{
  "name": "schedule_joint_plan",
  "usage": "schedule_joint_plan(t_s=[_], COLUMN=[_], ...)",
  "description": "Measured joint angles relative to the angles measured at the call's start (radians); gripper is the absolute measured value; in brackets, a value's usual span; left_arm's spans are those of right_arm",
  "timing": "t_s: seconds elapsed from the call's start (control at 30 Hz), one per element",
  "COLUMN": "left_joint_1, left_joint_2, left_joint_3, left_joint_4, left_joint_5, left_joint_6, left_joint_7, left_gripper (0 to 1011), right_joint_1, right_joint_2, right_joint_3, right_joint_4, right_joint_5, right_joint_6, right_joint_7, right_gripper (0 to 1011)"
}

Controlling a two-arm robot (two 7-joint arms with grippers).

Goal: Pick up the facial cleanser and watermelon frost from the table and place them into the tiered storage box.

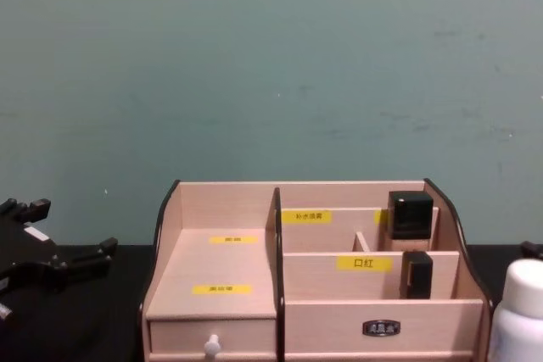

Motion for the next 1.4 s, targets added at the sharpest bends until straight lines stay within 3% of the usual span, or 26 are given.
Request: schedule_joint_plan(t_s=[1.4], left_joint_1=[0.0], left_joint_2=[0.0], left_joint_3=[0.0], left_joint_4=[0.0], left_joint_5=[0.0], left_joint_6=[0.0], left_joint_7=[0.0], left_gripper=[1001], right_joint_1=[0.0], right_joint_2=[0.0], right_joint_3=[0.0], right_joint_4=[0.0], right_joint_5=[0.0], right_joint_6=[0.0], right_joint_7=[0.0], right_gripper=[1002])
